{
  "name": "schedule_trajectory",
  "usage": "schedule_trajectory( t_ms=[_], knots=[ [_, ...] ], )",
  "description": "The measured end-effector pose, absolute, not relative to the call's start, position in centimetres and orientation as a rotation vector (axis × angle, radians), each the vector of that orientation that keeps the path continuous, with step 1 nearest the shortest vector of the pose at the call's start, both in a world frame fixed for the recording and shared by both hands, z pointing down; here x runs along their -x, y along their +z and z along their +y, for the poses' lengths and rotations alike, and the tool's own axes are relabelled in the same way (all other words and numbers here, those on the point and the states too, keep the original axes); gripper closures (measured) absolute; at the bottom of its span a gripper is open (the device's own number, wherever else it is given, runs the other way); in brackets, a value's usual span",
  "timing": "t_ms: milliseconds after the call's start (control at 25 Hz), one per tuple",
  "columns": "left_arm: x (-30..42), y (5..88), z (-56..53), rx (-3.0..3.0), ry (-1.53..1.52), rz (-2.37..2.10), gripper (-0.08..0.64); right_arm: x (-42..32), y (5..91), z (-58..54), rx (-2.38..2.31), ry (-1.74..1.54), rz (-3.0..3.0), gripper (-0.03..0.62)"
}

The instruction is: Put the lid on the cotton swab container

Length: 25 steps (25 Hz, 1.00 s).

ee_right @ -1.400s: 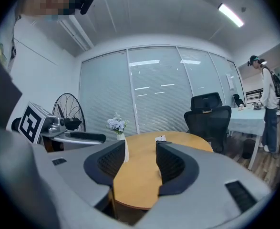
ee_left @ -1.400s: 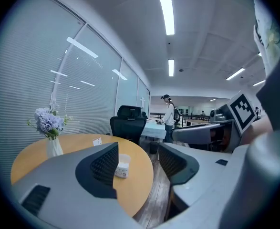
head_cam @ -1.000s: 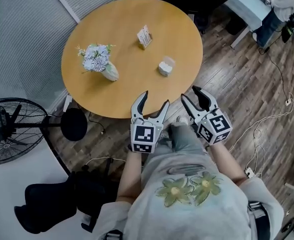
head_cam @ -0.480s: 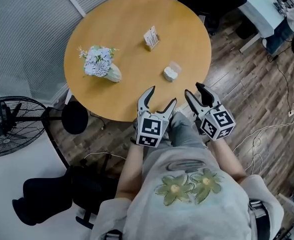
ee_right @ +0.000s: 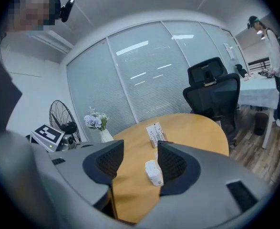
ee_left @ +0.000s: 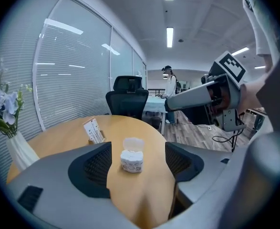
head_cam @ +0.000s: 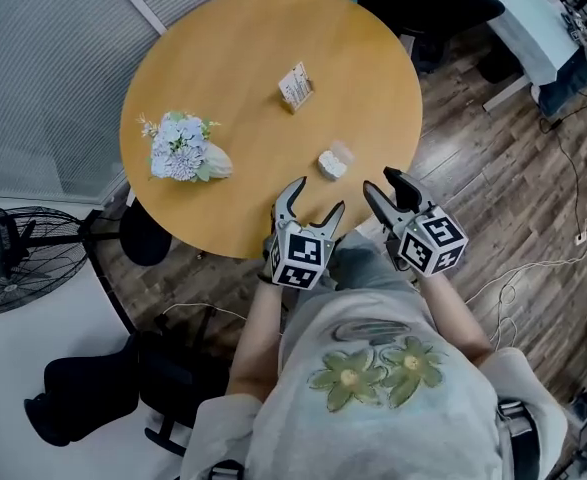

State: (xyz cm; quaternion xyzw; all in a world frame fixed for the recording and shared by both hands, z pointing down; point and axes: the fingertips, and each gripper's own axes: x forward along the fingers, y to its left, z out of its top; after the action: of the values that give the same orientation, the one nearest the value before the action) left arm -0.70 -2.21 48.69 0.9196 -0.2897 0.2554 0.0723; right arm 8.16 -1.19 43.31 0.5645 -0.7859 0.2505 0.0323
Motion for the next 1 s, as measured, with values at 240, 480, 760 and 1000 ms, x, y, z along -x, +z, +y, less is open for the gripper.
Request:
schedule_trajectory(
  t_ms=[240,480,760,1000],
  knots=[
    [-0.7,51.1,-3.5,-2.733,0.813,-0.87,0.196,-9.0,45.1,-2.8,-1.632,0.865,-2.443,0.362],
    [-1.5,53.3,-4.9,-2.677,0.858,-0.901,0.196,-9.6,47.3,-4.5,-1.527,0.949,-2.455,0.362],
    [-2.7,55.2,-5.6,-2.633,0.854,-0.844,0.147,-9.5,49.7,-6.4,-1.378,1.052,-2.475,0.362],
    [-3.3,57.6,-6.6,-2.596,0.914,-0.832,0.147,-9.3,51.9,-8.0,-1.245,1.133,-2.474,0.362]
  ],
)
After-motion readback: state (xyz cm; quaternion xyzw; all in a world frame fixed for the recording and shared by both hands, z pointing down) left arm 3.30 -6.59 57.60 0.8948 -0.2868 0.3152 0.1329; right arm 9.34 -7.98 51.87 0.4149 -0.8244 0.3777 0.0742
